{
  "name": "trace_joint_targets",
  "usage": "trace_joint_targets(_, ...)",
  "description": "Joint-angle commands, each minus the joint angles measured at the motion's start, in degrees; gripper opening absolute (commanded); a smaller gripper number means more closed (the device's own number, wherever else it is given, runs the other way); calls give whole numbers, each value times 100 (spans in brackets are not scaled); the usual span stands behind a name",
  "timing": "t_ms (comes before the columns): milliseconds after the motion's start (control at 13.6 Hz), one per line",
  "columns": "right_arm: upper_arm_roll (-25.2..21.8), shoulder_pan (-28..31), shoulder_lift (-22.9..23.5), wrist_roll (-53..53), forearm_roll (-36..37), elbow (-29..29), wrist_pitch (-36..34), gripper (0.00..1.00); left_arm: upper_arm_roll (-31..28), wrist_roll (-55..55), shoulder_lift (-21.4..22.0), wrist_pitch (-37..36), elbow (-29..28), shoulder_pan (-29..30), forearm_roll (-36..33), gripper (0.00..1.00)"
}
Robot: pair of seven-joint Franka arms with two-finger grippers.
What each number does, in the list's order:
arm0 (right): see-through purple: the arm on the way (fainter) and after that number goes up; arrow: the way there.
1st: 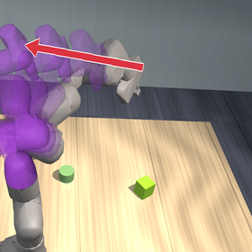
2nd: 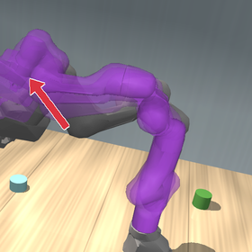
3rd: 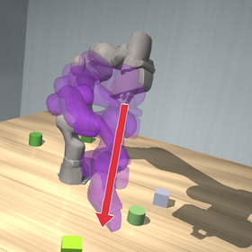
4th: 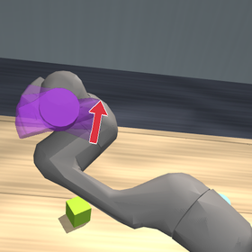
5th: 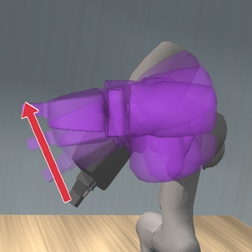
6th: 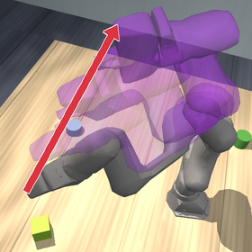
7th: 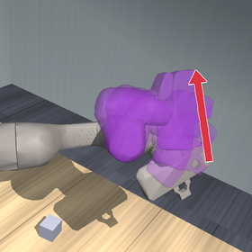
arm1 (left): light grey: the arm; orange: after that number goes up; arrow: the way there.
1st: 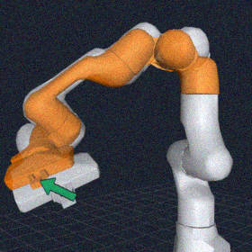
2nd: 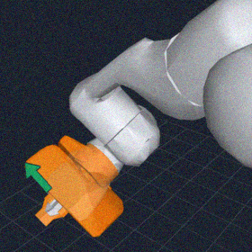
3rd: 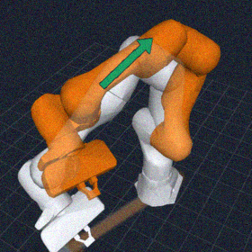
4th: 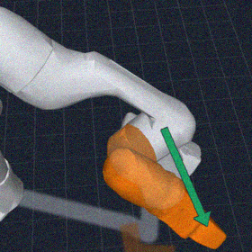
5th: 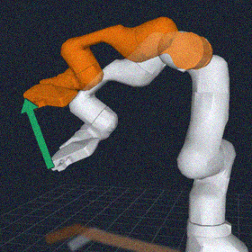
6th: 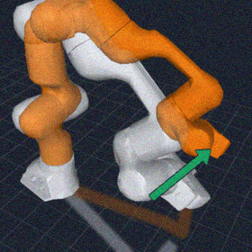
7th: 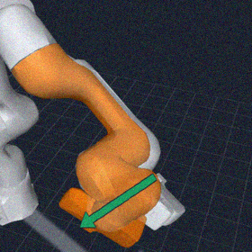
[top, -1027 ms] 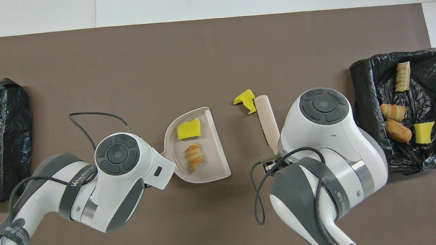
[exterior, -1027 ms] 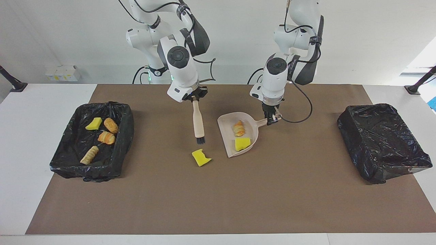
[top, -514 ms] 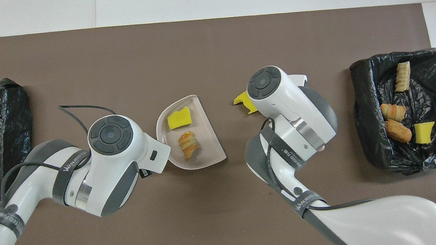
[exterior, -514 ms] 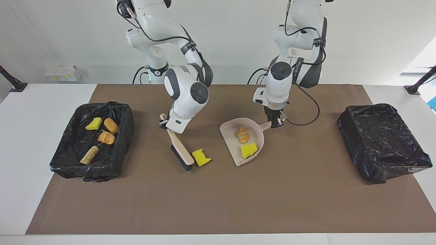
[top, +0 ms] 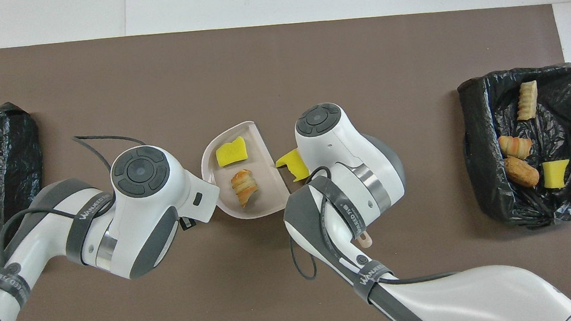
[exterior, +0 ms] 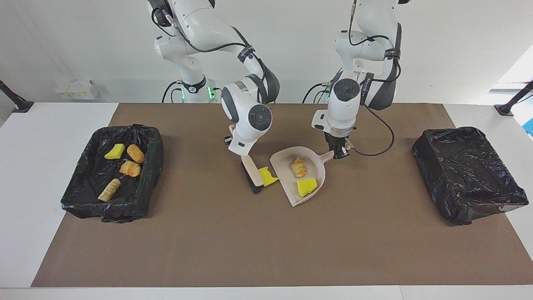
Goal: Sweep and dump trash in bin
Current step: 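Push the pieces into the dustpan with the brush in the right gripper, then draw the brush back from the dustpan with the right gripper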
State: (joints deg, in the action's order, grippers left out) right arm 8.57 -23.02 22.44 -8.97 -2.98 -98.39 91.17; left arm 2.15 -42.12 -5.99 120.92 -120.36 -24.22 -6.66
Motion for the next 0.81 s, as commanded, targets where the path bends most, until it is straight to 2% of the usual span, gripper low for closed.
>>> trace_joint_targets(0, 57, -79, -143, -349, -738, -242, 365, 0, 22, 117, -104, 291, -84, -21, -45, 0)
trace_joint_targets(220, 48, 16, -475, -1392, -1520, -242, 498, 0, 31, -6, -131, 696, -225, -21, -45, 0)
trace_joint_targets(367, 31, 314, -801, -1870, -1732, -216, 114, 0, 40, -330, -139, 1003, -269, -13, -45, 0)
trace_joint_targets(587, -22, 482, -1311, -1819, -1383, -207, -993, 0, 40, -595, -183, 1030, -243, 66, 112, 0)
trace_joint_targets(734, -4, 466, -1557, -1819, -987, -416, -1426, 0, 31, -1172, -271, 987, -85, 259, 533, 0)
